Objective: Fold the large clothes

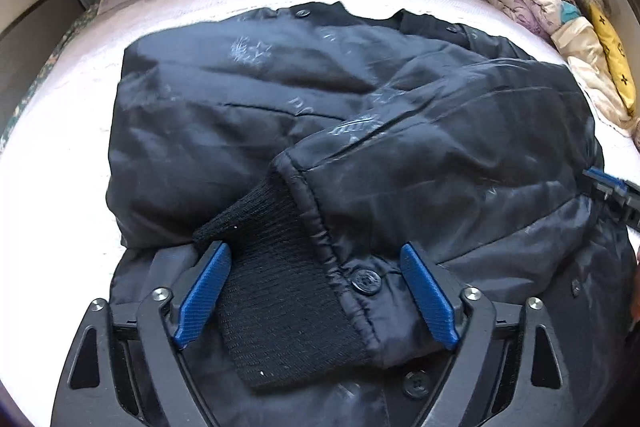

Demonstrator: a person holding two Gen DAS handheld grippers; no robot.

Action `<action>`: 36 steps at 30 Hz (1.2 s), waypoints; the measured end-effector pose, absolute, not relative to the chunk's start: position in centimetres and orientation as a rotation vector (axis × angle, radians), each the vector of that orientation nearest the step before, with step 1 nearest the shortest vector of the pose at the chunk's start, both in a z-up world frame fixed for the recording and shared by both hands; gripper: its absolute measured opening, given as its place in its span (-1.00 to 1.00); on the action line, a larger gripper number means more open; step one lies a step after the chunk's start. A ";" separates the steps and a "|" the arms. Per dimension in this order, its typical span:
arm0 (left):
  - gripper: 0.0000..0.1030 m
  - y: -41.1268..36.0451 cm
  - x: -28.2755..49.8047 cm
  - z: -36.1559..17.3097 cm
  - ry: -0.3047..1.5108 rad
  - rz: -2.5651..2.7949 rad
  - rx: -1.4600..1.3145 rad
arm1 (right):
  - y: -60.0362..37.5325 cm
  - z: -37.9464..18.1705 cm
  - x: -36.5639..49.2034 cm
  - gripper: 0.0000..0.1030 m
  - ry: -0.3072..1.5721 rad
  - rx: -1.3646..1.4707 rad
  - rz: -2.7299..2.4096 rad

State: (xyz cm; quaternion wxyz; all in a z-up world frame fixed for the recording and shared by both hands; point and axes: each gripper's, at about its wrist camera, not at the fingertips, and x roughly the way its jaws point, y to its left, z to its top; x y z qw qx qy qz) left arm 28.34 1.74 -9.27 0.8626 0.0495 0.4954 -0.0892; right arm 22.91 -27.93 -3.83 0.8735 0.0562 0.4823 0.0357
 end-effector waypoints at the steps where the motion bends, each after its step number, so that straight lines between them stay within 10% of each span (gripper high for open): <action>1: 0.79 1.9 28.5 -9.4 1.042 -0.184 0.095 | -27.6 -4.4 22.9 -0.01 1.000 0.089 0.075; 10: 0.76 4.5 27.9 -6.9 1.056 -0.208 -0.006 | -27.4 -5.5 23.4 0.00 1.008 0.057 0.077; 19: 0.76 11.4 23.2 -2.5 1.108 -0.265 -0.180 | -32.1 2.1 19.9 0.46 1.034 0.383 0.271; 36: 0.71 17.6 12.8 -10.1 1.387 -0.314 -0.569 | -40.9 -4.7 6.6 0.47 1.263 0.791 0.161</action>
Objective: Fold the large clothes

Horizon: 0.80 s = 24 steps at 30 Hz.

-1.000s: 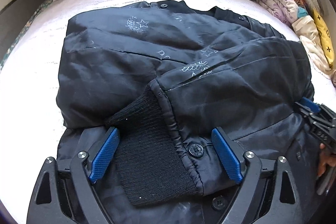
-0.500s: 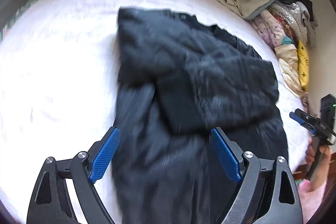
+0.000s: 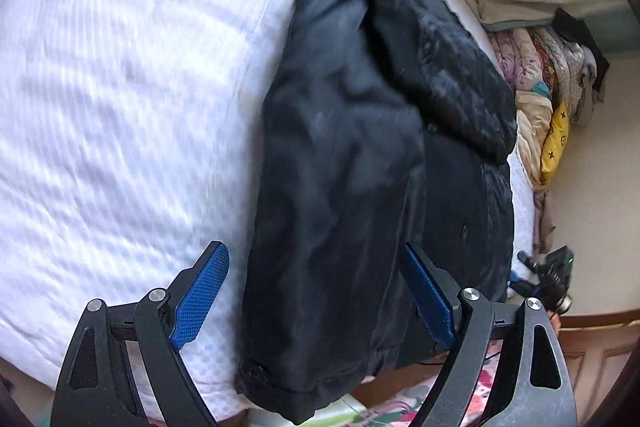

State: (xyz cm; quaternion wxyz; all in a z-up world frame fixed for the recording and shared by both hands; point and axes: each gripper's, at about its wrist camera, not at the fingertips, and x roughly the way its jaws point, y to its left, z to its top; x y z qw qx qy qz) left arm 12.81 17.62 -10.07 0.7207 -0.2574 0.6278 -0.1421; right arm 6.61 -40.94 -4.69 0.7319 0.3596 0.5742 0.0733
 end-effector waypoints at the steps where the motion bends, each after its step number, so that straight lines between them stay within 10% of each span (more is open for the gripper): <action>1: 0.71 17.8 12.6 -10.5 1.394 -0.309 -0.615 | -40.7 -5.0 6.3 0.47 1.276 0.793 0.192; 10: 0.69 16.0 11.4 -11.2 1.400 -0.410 -0.587 | -38.6 -7.0 4.5 0.40 1.338 0.855 0.344; 13: 0.18 15.6 10.9 -11.3 1.405 -0.418 -0.579 | -37.0 -7.2 4.5 0.32 1.359 0.802 0.390; 15: -0.42 15.6 10.7 -12.1 1.434 -0.446 -0.627 | -36.3 -7.5 4.8 -0.16 1.369 0.824 0.419; 18: -0.53 15.7 10.5 -12.4 1.434 -0.453 -0.661 | -35.8 -7.5 5.4 -0.65 1.368 0.833 0.459; 24: -0.64 17.1 8.8 -10.0 1.357 -0.512 -0.743 | -36.0 -4.6 5.1 -0.78 1.239 0.845 0.549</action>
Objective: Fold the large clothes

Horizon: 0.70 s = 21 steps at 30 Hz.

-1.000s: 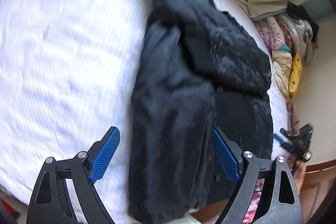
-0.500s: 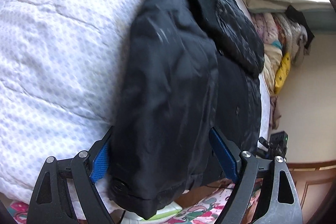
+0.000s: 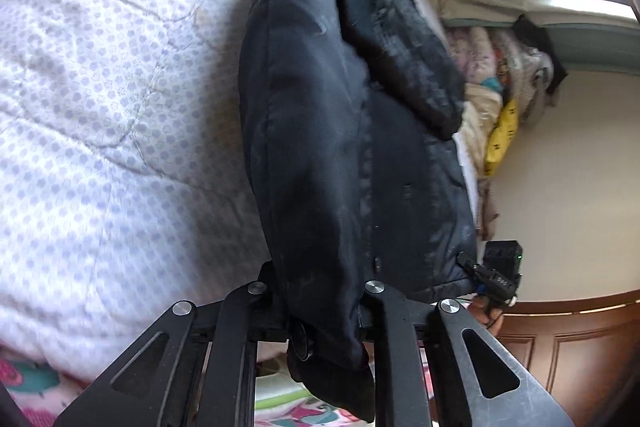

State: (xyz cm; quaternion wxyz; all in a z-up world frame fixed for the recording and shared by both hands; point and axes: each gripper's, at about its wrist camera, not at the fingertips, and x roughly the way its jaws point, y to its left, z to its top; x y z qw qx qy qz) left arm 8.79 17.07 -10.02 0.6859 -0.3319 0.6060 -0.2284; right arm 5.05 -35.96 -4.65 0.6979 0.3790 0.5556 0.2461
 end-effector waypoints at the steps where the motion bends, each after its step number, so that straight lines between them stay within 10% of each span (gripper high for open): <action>1: -0.64 17.1 8.2 -9.3 1.350 -0.522 -0.744 | -36.0 -4.4 5.0 -0.79 1.228 0.848 0.554; 21: -0.65 18.3 3.3 -1.2 1.204 -0.651 -0.841 | -39.0 4.4 -1.5 -0.81 0.973 0.907 0.622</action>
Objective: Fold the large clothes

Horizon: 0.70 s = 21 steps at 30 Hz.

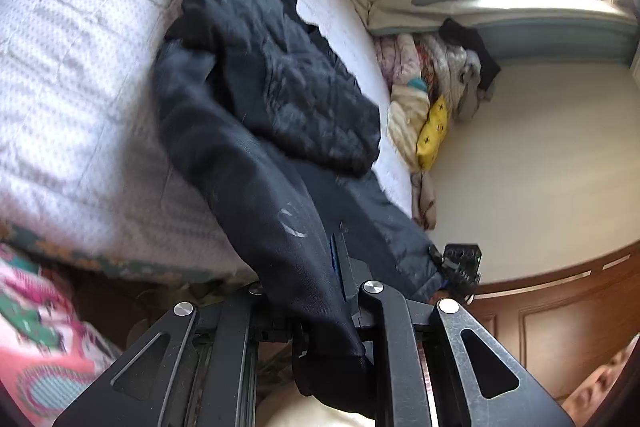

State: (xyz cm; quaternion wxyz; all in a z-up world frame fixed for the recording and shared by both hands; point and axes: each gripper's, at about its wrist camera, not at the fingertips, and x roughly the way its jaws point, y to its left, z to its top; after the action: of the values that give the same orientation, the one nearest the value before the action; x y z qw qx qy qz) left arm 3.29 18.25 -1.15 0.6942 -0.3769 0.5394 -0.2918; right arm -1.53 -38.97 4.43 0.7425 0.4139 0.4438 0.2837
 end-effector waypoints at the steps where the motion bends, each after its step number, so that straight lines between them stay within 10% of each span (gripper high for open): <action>1: -0.65 18.1 4.3 -0.8 1.193 -0.653 -0.848 | -39.2 4.8 -1.1 -0.81 0.964 0.902 0.625; 21: -0.47 16.8 25.8 -4.5 1.158 -0.448 -1.018 | -37.8 3.9 23.2 -0.78 1.025 0.882 0.359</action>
State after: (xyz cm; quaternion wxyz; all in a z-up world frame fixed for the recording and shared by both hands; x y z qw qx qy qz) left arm 25.76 16.83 -4.48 0.6946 -0.4562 0.5187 -0.2007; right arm 23.23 -37.84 3.88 0.7653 0.4057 0.4715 0.1651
